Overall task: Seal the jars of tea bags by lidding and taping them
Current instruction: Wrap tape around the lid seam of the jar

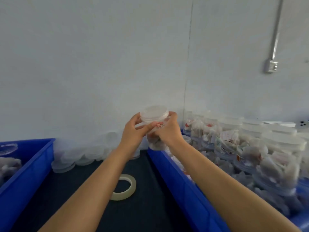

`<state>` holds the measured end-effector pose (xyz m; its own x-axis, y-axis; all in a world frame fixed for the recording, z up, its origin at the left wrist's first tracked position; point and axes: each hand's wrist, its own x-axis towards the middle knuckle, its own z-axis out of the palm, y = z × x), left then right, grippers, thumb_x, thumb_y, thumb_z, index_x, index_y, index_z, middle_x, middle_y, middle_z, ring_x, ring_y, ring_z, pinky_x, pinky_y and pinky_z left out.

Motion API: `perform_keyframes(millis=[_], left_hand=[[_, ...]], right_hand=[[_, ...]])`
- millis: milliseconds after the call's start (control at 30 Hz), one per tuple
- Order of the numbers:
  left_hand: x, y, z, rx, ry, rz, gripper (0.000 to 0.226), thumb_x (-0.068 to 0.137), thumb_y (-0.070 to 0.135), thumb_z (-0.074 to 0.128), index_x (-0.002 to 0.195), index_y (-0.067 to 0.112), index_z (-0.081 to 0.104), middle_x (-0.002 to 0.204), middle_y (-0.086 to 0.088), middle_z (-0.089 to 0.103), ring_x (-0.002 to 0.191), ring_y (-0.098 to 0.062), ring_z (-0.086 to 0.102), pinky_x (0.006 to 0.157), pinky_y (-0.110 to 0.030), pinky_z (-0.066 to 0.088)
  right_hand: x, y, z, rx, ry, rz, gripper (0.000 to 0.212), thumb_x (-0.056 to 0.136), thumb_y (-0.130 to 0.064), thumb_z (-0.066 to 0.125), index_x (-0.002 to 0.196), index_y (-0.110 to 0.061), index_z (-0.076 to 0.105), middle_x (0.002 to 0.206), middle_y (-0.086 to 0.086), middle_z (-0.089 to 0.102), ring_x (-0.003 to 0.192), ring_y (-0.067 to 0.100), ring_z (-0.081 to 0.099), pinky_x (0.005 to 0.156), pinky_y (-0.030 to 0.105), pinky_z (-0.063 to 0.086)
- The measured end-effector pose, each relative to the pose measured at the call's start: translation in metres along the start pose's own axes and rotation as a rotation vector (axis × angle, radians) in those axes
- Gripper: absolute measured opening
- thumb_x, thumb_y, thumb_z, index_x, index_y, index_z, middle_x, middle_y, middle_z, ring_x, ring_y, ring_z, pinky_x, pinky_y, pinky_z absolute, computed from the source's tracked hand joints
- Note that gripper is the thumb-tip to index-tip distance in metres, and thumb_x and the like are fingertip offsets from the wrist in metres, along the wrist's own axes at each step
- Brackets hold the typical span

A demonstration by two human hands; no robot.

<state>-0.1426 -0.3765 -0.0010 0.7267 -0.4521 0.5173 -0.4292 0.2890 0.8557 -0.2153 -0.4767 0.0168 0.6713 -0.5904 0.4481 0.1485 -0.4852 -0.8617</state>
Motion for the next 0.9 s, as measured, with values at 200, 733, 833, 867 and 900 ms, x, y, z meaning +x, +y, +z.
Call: perform_keyframes(millis=[200,733,833,867,900], left_hand=[[0.032,-0.017,0.071,-0.017,-0.149,-0.099,0.052,0.082,0.013,0.076,0.128,0.009,0.054,0.121,-0.011,0.062,0.105,-0.024,0.065,0.085,-0.034,0.059],[0.057,-0.109,0.152,0.793,-0.358,0.100,0.022,0.089,0.022,0.059,0.108,0.012,0.064,0.107,-0.007,0.067,0.097,-0.022,0.059,0.090,-0.040,0.049],[0.058,-0.118,0.151,0.947,-0.455,0.089,0.021,0.093,0.024,0.052,0.103,0.010,0.063,0.111,-0.012,0.064,0.101,-0.026,0.054,0.093,-0.042,0.045],[0.059,-0.120,0.151,1.002,-0.492,0.082,0.022,0.094,0.025,0.049,0.102,0.010,0.063,0.112,-0.013,0.064,0.104,-0.030,0.055,0.095,-0.044,0.043],[0.061,-0.121,0.151,1.041,-0.522,0.074,0.024,0.095,0.025,0.047,0.101,0.009,0.063,0.113,-0.013,0.064,0.106,-0.031,0.054,0.097,-0.046,0.042]], right_hand=[[0.039,0.040,-0.064,-0.331,0.145,-0.066,0.084,0.069,-0.006,0.079,0.136,-0.015,0.027,0.129,0.008,0.048,0.111,0.026,0.051,0.085,0.036,0.048],[0.064,0.166,-0.107,-0.256,0.013,0.240,0.073,0.076,-0.013,0.081,0.132,0.002,0.037,0.131,0.015,0.054,0.121,0.028,0.053,0.106,0.042,0.041],[0.059,0.183,-0.106,-0.137,0.006,0.336,0.072,0.075,-0.006,0.080,0.132,-0.004,0.037,0.129,0.015,0.054,0.120,0.031,0.053,0.100,0.042,0.046],[0.056,0.188,-0.105,-0.105,-0.011,0.392,0.080,0.076,-0.008,0.079,0.139,-0.007,0.030,0.131,0.016,0.052,0.120,0.032,0.052,0.096,0.042,0.048],[0.053,0.191,-0.104,-0.074,-0.027,0.442,0.085,0.078,-0.009,0.078,0.144,-0.011,0.024,0.134,0.017,0.049,0.120,0.032,0.051,0.091,0.041,0.049]])
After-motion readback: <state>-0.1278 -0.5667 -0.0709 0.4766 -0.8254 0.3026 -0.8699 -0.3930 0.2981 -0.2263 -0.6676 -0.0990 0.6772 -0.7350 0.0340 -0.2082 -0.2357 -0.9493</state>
